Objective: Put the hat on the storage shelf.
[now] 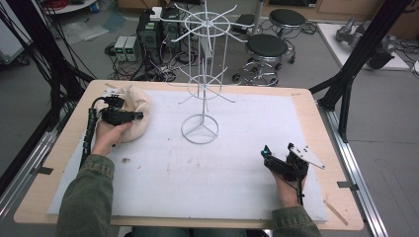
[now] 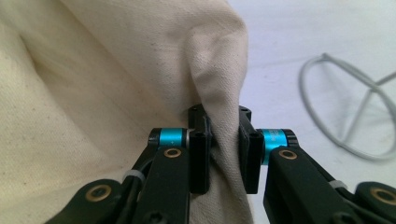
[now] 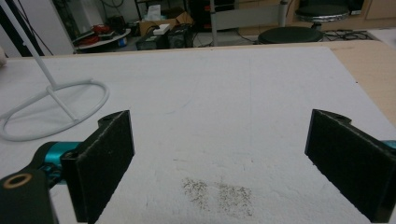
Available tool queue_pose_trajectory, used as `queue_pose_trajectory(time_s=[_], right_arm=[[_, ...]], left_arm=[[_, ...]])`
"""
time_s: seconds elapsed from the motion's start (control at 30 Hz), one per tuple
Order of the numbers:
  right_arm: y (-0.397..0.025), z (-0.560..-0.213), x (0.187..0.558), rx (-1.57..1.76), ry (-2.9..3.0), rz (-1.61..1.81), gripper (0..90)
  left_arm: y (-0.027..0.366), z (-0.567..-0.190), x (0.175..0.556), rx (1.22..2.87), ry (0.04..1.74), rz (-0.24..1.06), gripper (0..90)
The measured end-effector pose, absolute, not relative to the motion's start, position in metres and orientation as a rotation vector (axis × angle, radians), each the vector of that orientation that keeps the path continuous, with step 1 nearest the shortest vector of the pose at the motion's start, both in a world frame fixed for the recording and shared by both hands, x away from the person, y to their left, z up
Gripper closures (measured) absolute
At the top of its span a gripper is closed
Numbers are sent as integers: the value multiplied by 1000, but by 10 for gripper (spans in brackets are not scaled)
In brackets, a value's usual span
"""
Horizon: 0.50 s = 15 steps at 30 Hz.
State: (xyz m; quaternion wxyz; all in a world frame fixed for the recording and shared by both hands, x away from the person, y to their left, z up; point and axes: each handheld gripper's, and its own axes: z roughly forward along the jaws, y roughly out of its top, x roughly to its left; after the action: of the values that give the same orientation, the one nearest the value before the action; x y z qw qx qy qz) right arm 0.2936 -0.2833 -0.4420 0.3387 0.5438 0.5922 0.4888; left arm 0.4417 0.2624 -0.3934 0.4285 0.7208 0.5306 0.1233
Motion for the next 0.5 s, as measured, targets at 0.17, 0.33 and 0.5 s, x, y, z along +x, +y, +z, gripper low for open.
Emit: queue_pose_trajectory(time_s=[0.17,0.33,0.5], right_arm=[[-283,-442,293,1411,1545,1283,72],[-282,-442,293,1407,1554,1293,71],[-282,-442,293,1407,1562,1308,71]], left_arm=[[270,-379,423,1720,1272,356,773],[275,-359,404,1675,1197,432,773],[279,-335,384,1626,1107,486,773]])
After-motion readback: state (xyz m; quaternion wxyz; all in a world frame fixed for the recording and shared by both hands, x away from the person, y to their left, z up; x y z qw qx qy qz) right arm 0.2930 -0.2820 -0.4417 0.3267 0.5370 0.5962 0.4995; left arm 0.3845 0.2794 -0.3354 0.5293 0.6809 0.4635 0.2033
